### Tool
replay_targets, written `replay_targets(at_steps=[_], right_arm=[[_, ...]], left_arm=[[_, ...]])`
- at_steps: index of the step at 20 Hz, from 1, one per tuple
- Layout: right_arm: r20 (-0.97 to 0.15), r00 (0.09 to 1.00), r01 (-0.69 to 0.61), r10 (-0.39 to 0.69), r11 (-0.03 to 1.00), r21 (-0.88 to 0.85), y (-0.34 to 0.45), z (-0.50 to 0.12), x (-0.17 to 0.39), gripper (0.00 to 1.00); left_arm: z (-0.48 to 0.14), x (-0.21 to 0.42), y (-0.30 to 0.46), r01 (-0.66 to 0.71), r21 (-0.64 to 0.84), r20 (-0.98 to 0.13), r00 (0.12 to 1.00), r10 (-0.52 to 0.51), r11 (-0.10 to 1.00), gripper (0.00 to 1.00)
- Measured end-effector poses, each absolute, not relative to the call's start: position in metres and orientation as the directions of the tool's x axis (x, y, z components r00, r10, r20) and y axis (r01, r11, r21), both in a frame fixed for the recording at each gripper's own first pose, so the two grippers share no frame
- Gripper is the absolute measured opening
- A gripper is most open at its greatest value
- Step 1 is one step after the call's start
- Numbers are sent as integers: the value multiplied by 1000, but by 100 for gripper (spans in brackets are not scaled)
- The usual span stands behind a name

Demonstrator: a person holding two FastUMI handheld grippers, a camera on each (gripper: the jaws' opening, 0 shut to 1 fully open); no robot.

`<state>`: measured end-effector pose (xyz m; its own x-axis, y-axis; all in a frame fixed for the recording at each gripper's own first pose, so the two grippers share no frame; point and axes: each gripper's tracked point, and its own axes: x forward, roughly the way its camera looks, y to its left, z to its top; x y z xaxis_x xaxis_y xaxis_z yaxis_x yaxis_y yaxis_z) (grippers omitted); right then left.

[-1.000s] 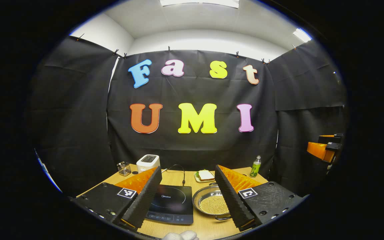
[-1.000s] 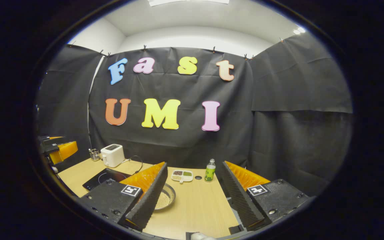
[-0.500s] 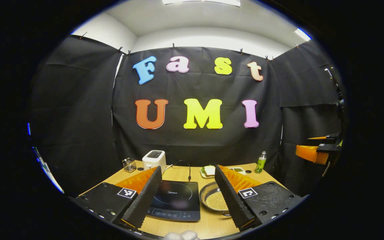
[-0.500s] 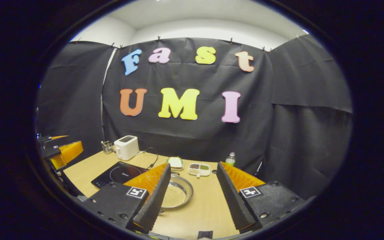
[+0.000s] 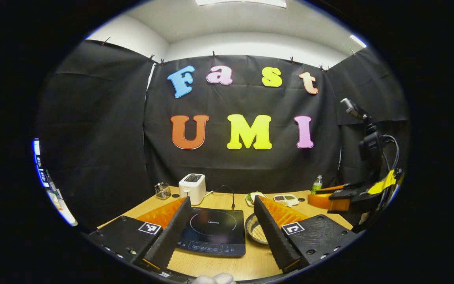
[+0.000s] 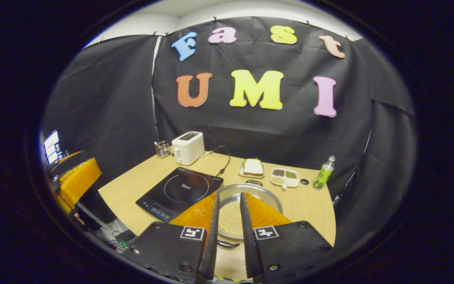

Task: First push the handle of the pot to place it horizontally, then grasp the pot with both hands and set it on the induction cooktop.

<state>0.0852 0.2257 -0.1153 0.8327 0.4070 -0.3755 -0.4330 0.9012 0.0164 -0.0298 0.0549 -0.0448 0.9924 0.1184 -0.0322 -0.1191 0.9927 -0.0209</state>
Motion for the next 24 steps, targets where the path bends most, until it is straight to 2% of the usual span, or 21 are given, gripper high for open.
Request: replay_targets(at_steps=[4, 7, 12, 13, 17, 20, 21, 24], right_arm=[[-490, 754, -481, 437, 876, 40, 256, -170, 90, 11], [-577, 695, -481, 429, 874, 71, 267, -215, 94, 6], [-695, 595, -475, 403, 874, 100, 279, -278, 89, 1], [-713, 577, -473, 397, 875, 105, 280, -289, 88, 4], [-774, 516, -417, 368, 897, 148, 281, -322, 92, 1], [-786, 513, -398, 345, 907, 138, 277, -331, 98, 4], [-788, 506, -397, 351, 906, 148, 278, -334, 97, 1], [-788, 500, -390, 359, 906, 165, 280, -336, 99, 1]], left_arm=[[-63, -35, 50, -111, -40, -58, 992, 109, 993, 95], [-74, -39, 50, -102, -34, -71, 993, 100, 994, 95], [-89, -41, 48, -109, -38, -93, 990, 105, 993, 95], [-91, -42, 48, -111, -40, -99, 989, 107, 993, 95], [-98, -42, 48, -118, -47, -119, 987, 112, 992, 95], [-100, -42, 47, -124, -51, -132, 984, 116, 991, 95], [-100, -41, 47, -126, -50, -132, 984, 118, 991, 95], [-101, -40, 47, -125, -40, -137, 983, 119, 991, 95]])
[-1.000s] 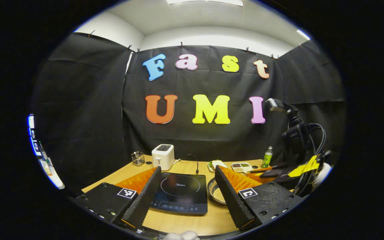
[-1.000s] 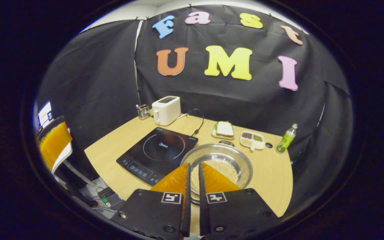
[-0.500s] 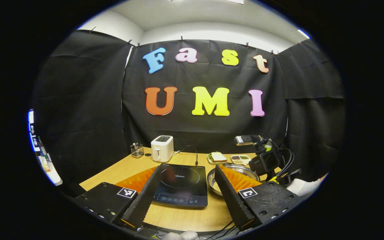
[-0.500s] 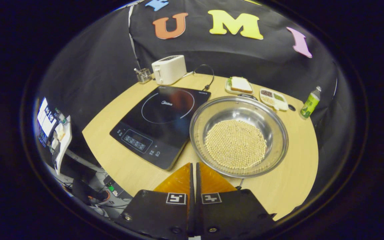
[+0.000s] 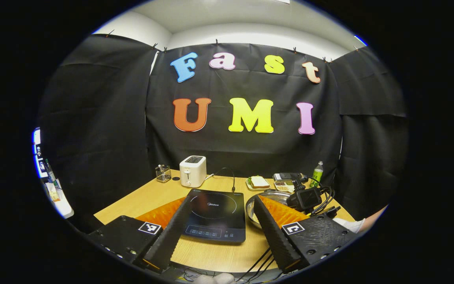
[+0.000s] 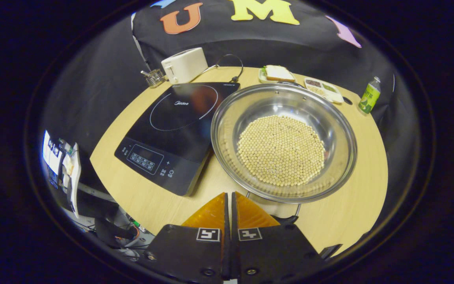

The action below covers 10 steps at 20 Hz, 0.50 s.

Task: First push the handle of the pot to place it horizontally, then grasp the pot with both hands and set it on the induction cooktop.

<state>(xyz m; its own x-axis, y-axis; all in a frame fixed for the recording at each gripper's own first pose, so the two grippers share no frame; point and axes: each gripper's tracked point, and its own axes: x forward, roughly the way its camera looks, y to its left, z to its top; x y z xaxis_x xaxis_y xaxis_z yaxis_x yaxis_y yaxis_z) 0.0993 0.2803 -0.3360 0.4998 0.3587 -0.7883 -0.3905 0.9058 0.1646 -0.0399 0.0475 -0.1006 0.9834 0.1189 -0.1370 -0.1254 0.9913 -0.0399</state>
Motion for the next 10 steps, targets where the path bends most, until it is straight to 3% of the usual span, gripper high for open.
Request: replay_targets(at_steps=[10], right_arm=[[-810, 489, -345, 322, 925, 159, 241, -354, 93, 1]], left_arm=[[-101, -30, 37, -107, -48, -137, 986, 100, 993, 95]])
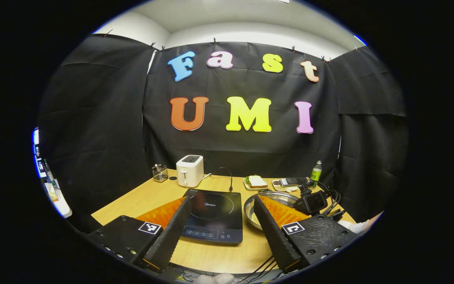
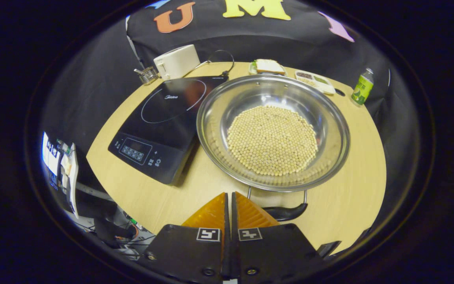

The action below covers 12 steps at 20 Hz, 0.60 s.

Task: First push the handle of the pot to place it horizontally, then grasp the pot with both hands and set it on the induction cooktop.

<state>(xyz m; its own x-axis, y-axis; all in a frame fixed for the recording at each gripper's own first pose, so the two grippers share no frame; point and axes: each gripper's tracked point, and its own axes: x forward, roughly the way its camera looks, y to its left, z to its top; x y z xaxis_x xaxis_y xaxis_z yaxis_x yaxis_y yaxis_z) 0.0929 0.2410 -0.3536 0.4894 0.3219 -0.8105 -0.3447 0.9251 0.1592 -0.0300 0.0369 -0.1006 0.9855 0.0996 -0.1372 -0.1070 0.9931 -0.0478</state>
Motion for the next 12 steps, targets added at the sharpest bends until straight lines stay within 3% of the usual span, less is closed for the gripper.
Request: replay_targets(at_steps=[5, 6, 12], right_arm=[[-817, 499, -307, 291, 940, 147, 211, -358, 96, 4], [-817, 500, -301, 286, 943, 145, 204, -358, 97, 0], [-824, 516, -233, 233, 964, 127, 159, -359, 108, 0]], left_arm=[[-101, -21, 28, -90, -50, -139, 987, 82, 995, 95], [-101, -20, 26, -85, -51, -138, 987, 77, 995, 95], [-102, -5, 13, -55, -48, -134, 990, 48, 997, 95]])
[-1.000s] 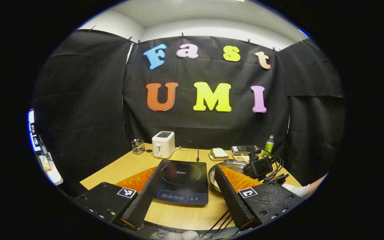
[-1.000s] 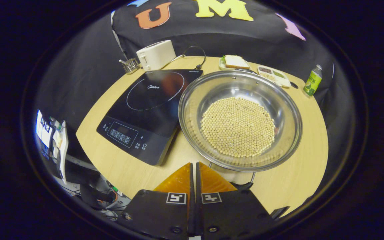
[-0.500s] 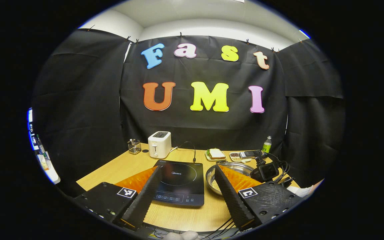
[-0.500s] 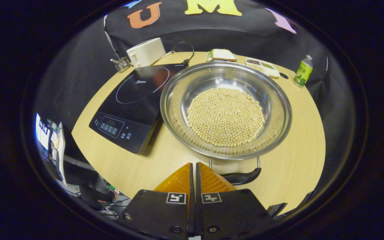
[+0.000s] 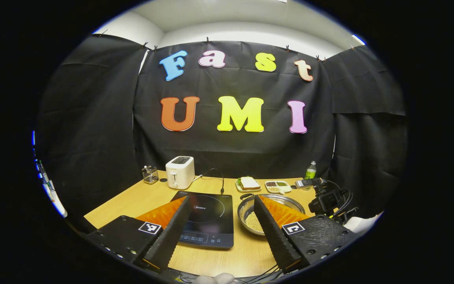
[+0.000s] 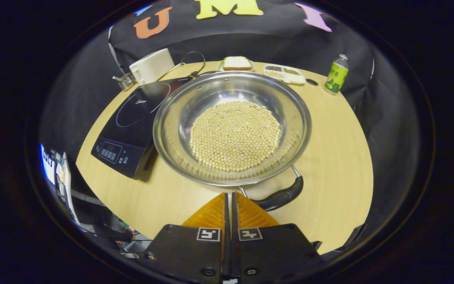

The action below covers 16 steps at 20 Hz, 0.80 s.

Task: First push the handle of the pot to place it horizontally, then grasp the pot with both hands and set it on the induction cooktop.

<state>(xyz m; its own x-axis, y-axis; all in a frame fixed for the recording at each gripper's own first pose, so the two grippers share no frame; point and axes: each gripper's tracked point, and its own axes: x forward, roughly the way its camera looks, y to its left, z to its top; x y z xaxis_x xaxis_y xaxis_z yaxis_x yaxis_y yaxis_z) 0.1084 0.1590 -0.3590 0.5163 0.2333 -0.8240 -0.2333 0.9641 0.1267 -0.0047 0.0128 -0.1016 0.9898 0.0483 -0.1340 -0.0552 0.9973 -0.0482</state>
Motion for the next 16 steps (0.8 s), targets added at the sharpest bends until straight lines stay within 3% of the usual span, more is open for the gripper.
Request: replay_targets(at_steps=[5, 6, 13, 16], right_arm=[[-827, 528, -173, 192, 978, 116, 125, -358, 119, 4], [-828, 529, -165, 184, 980, 112, 120, -358, 121, 0], [-827, 547, -129, 131, 989, 71, 84, -358, 145, 4], [-825, 551, -125, 123, 990, 64, 71, -356, 154, 1]], left_arm=[[-104, 11, 4, -29, -52, -141, 990, 22, 998, 95], [-104, 14, 3, -27, -55, -141, 990, 19, 998, 95], [-105, 33, -5, -12, -52, -129, 992, 5, 999, 95], [-107, 38, -5, -25, -56, -138, 990, 17, 998, 96]])
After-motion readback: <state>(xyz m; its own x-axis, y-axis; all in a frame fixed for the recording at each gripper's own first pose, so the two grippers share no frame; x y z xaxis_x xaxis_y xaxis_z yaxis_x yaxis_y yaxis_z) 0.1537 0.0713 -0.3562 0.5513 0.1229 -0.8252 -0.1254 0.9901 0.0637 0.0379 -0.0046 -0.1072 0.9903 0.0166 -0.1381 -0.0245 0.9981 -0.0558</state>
